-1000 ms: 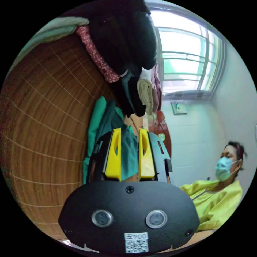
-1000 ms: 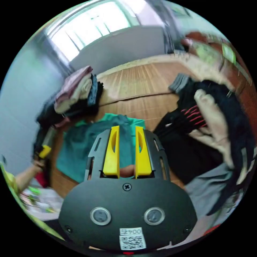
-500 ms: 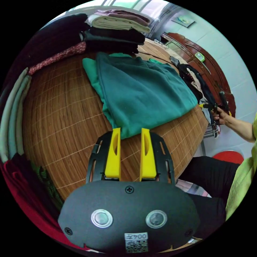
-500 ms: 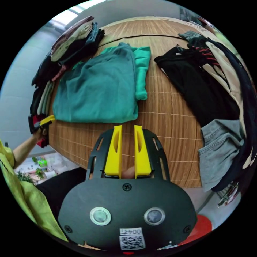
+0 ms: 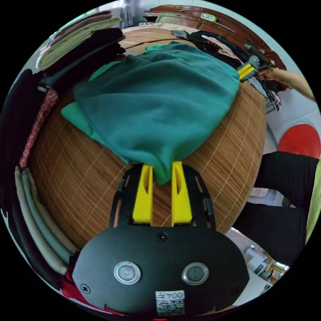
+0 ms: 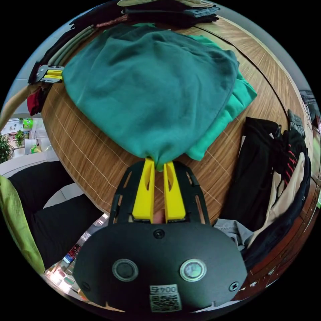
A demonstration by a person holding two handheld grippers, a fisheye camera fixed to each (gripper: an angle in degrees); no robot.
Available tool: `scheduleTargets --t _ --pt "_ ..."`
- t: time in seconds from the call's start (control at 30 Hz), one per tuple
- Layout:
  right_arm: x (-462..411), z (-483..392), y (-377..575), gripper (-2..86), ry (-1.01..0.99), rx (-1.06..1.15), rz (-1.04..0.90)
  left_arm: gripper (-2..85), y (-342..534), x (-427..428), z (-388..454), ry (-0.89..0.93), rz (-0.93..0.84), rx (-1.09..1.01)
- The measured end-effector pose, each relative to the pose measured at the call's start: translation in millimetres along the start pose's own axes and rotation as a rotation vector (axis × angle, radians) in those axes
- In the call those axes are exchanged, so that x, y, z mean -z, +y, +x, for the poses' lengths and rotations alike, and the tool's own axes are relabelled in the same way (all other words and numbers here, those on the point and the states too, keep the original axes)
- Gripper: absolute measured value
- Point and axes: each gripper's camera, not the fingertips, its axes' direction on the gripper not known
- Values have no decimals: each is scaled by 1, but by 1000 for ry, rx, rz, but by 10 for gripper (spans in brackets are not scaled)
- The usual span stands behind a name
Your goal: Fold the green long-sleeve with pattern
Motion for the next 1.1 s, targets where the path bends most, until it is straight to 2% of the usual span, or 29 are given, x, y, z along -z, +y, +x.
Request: scheduleTargets --t 0.13,0.27,0.4,0.47,0.57,0.63,0.7,0.77,0.9,1.1 --pt "33 -14 17 41 -26 -29 52 55 40 -2 -5 60 53 59" --pt "37 -42 57 35 -222 -114 69 50 103 -26 11 110 14 112" --pt "9 -88 75 26 -112 -165 -25 51 168 -84 42 98 -153 145" --pt "12 -99 88 10 -55 -287 -40 41 195 -93 41 90 -222 191" --pt "45 -101 103 -3 -19 -429 64 20 233 -68 24 75 -170 272" --pt "65 -109 98 -5 4 -425 147 10 231 -35 17 39 1 298" --pt "72 -121 78 -6 15 -366 174 6 209 -34 21 40 87 239" --pt "62 -137 39 -7 58 -259 106 4 180 -61 26 29 81 154" --pt "25 -150 1 -7 139 -135 -104 1 159 -152 21 -88 -96 24" --pt "16 -152 2 -7 163 -154 -79 1 223 -171 -27 -57 42 107"
